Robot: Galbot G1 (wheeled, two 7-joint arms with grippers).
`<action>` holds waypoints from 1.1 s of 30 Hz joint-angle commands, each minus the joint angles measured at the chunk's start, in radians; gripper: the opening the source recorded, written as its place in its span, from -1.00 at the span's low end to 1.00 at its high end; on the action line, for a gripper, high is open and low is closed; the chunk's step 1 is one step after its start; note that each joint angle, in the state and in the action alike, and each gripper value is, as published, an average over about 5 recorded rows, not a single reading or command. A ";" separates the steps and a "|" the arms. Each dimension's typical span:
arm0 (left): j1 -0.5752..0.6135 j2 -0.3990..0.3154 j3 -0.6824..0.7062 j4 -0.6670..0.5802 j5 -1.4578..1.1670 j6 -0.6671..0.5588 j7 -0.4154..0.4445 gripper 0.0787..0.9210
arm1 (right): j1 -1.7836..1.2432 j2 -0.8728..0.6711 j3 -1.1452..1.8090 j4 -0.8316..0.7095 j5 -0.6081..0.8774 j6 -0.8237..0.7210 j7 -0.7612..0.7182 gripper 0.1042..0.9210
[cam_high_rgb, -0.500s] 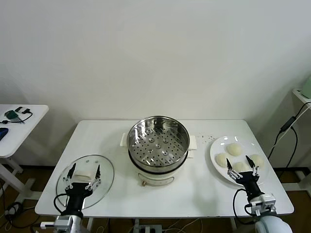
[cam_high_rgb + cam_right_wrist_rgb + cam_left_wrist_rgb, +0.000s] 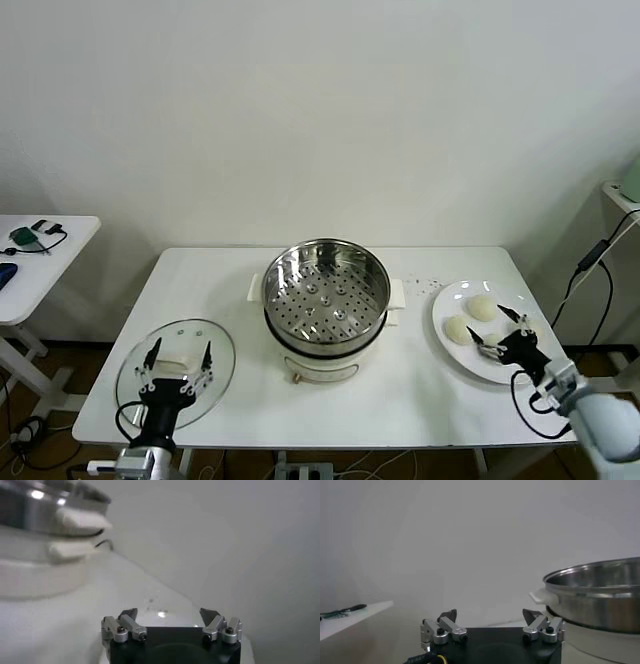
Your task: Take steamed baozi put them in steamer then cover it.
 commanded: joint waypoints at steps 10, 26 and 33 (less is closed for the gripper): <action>-0.015 0.007 0.005 0.019 -0.012 0.011 -0.006 0.77 | 0.876 -0.129 -0.780 -0.447 -0.276 0.091 -0.392 0.76; -0.031 0.014 -0.032 0.052 -0.025 0.023 -0.006 0.77 | 1.135 0.287 -1.012 -0.908 -0.452 0.201 -0.390 0.76; -0.039 0.016 -0.043 0.066 -0.029 0.024 -0.006 0.77 | 1.102 0.393 -0.905 -1.033 -0.591 0.239 -0.377 0.76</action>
